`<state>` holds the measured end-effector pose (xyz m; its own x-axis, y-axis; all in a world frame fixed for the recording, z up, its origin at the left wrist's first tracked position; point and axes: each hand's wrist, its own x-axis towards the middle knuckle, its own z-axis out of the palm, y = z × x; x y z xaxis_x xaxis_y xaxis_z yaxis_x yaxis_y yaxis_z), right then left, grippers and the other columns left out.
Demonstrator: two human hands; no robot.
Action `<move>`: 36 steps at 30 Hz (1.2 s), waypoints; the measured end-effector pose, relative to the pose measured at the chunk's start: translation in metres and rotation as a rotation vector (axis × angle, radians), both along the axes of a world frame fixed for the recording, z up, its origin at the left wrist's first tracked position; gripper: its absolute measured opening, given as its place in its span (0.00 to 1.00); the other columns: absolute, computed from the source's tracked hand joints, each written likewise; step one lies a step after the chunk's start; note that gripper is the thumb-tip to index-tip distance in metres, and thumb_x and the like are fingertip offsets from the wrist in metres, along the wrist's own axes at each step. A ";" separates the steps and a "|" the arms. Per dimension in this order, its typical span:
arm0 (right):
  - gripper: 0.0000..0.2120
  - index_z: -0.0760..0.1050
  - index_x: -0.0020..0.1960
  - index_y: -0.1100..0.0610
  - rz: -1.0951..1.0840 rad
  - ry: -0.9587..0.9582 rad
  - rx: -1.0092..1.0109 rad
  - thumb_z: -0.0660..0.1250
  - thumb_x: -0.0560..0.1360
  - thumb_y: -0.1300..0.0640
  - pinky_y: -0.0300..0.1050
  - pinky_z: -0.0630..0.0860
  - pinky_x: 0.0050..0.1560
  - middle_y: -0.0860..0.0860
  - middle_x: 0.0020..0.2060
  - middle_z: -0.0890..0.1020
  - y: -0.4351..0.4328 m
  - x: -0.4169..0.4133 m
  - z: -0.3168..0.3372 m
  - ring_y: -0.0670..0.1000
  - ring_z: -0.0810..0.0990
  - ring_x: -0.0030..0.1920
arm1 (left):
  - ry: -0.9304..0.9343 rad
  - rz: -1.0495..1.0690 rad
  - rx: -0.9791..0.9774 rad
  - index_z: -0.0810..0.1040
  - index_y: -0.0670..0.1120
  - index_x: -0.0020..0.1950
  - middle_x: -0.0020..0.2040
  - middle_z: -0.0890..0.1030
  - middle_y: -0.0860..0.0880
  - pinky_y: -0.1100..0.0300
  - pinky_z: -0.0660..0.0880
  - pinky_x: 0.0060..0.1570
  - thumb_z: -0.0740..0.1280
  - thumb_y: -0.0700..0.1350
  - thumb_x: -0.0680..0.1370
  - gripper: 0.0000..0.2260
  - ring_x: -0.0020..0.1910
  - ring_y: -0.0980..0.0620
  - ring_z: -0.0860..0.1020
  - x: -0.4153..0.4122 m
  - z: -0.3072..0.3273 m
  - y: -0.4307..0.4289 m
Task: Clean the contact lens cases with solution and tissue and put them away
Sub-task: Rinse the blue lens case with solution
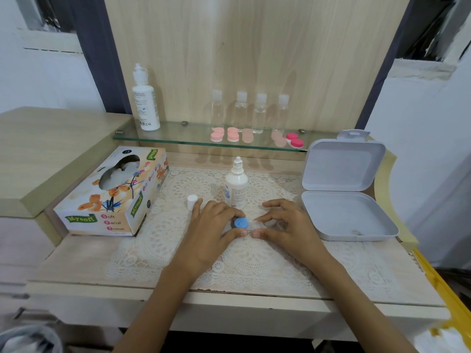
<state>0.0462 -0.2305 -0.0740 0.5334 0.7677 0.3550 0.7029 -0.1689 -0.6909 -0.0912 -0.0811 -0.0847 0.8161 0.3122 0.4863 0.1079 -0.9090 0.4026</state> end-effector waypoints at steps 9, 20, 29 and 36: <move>0.14 0.84 0.46 0.50 -0.002 0.001 -0.001 0.79 0.62 0.50 0.34 0.68 0.56 0.44 0.55 0.77 0.001 0.001 0.000 0.42 0.73 0.60 | -0.012 -0.049 -0.021 0.78 0.56 0.59 0.53 0.75 0.61 0.42 0.51 0.71 0.60 0.54 0.75 0.15 0.58 0.63 0.66 -0.002 -0.003 -0.001; 0.14 0.84 0.46 0.51 0.002 0.007 0.002 0.79 0.62 0.50 0.39 0.70 0.57 0.45 0.55 0.78 0.000 0.000 0.000 0.44 0.73 0.59 | -0.041 -0.046 -0.063 0.74 0.56 0.62 0.55 0.75 0.60 0.47 0.60 0.68 0.59 0.63 0.73 0.22 0.59 0.62 0.69 -0.004 0.001 -0.003; 0.14 0.84 0.46 0.51 -0.005 0.007 -0.008 0.79 0.62 0.49 0.35 0.68 0.56 0.45 0.55 0.77 0.000 -0.001 0.000 0.44 0.73 0.59 | -0.028 -0.076 -0.050 0.74 0.55 0.63 0.55 0.75 0.60 0.44 0.55 0.70 0.63 0.48 0.74 0.17 0.60 0.58 0.69 -0.006 0.001 -0.005; 0.14 0.84 0.47 0.51 0.000 -0.013 -0.018 0.79 0.63 0.49 0.33 0.67 0.55 0.45 0.55 0.78 -0.001 0.000 0.000 0.44 0.73 0.59 | -0.007 -0.061 -0.024 0.72 0.55 0.64 0.56 0.73 0.60 0.47 0.61 0.67 0.57 0.65 0.74 0.24 0.59 0.62 0.67 -0.004 0.003 -0.004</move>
